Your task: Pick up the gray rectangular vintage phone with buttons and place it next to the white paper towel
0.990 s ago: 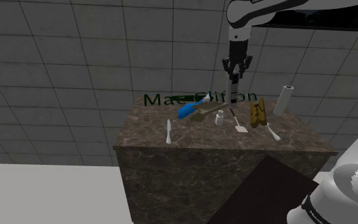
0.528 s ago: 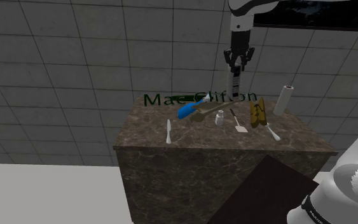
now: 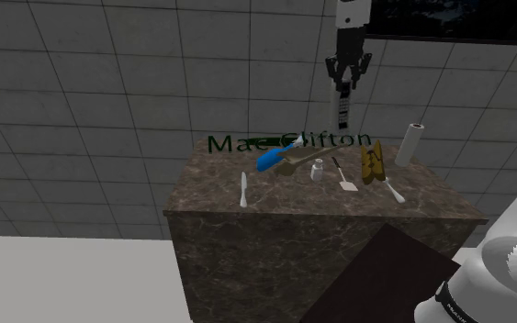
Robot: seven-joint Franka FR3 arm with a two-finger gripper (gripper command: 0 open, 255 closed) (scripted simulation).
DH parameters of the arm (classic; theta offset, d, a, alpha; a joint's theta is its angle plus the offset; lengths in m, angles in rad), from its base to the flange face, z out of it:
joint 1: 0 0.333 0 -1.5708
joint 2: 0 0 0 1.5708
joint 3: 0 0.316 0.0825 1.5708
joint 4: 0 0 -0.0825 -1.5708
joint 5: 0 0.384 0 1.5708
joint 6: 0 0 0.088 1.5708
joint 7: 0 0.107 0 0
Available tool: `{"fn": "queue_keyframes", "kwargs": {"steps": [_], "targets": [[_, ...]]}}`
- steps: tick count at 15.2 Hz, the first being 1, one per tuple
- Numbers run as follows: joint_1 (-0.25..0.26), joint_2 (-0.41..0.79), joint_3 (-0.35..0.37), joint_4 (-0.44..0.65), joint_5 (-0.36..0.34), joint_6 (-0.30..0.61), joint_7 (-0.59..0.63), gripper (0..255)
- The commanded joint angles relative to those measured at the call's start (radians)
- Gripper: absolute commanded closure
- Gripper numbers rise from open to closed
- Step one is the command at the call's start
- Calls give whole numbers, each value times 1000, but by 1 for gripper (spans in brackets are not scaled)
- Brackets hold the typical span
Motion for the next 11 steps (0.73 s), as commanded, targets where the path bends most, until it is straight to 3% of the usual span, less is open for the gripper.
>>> {"fn": "queue_keyframes", "kwargs": {"steps": [1,11], "targets": [[0,7,0,37,1,-30,-4,255],[-2,64,-2,247,5,-182,-23,255]]}}
